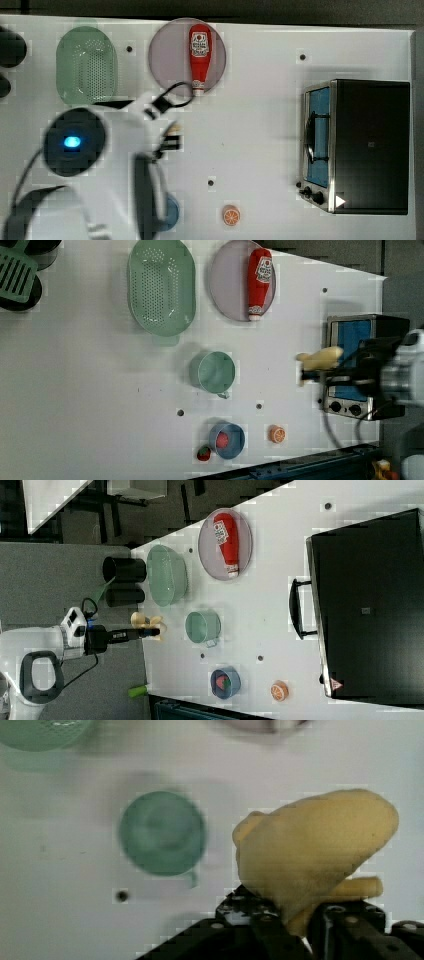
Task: Pick Banana and place it in mug.
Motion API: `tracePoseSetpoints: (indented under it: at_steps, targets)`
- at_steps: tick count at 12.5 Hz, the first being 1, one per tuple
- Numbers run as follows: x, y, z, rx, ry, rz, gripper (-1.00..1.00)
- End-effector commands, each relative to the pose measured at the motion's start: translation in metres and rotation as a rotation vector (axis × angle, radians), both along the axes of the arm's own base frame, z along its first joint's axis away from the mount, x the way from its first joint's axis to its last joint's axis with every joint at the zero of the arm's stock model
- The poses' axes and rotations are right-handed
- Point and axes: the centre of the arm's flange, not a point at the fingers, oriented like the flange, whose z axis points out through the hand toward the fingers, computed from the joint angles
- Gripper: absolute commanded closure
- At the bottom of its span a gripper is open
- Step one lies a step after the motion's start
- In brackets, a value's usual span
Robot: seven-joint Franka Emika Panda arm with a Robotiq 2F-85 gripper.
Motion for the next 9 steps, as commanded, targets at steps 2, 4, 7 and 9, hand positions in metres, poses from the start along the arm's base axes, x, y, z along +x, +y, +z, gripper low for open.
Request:
tracePoseSetpoints:
  at_steps: [2, 4, 7, 9]
  targets:
    - [-0.018, 0.056, -0.026, 0.017, -0.019, -0.301, 0.57]
    - [-0.019, 0.070, -0.059, 0.051, -0.057, -0.343, 0.57]
    - [-0.016, 0.069, -0.117, 0.062, -0.010, -0.375, 0.57]
    - [-0.011, 0.070, -0.150, 0.078, 0.019, -0.382, 0.51]
